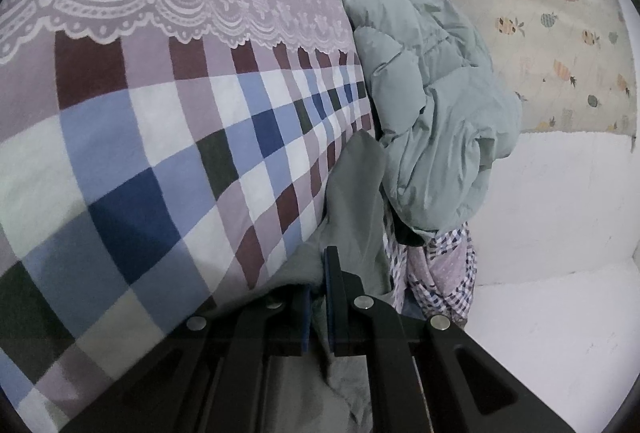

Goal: Fold clothes

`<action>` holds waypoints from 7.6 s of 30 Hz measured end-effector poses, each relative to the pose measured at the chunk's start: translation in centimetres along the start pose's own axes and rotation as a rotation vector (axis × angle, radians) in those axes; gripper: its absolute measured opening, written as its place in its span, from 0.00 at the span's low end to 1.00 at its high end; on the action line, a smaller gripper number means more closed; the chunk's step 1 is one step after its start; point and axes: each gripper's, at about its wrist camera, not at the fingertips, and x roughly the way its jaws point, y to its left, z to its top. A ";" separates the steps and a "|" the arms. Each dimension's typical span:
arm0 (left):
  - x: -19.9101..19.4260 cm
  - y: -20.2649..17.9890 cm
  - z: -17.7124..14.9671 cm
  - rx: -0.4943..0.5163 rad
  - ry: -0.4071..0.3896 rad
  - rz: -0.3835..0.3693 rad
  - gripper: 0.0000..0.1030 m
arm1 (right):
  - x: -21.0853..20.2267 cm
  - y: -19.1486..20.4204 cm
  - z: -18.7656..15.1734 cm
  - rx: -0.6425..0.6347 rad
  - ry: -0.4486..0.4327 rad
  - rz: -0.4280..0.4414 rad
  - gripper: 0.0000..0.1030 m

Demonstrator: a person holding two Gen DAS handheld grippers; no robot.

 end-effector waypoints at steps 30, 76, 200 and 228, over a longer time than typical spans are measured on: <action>-0.3 1.0 0.2 -0.064 0.030 -0.049 0.04 | 27.3 27.8 14.9 -0.410 0.343 0.418 0.04; -4.3 -4.2 1.6 0.254 -0.114 0.059 0.71 | 8.6 1.3 12.1 -0.166 0.115 0.061 0.48; 4.6 -5.8 1.5 0.582 0.209 0.170 0.50 | 21.4 32.4 11.8 -0.680 0.281 0.090 0.03; 2.6 -6.8 2.6 0.697 0.208 0.319 0.39 | 19.2 32.2 13.8 -0.530 0.173 0.144 0.03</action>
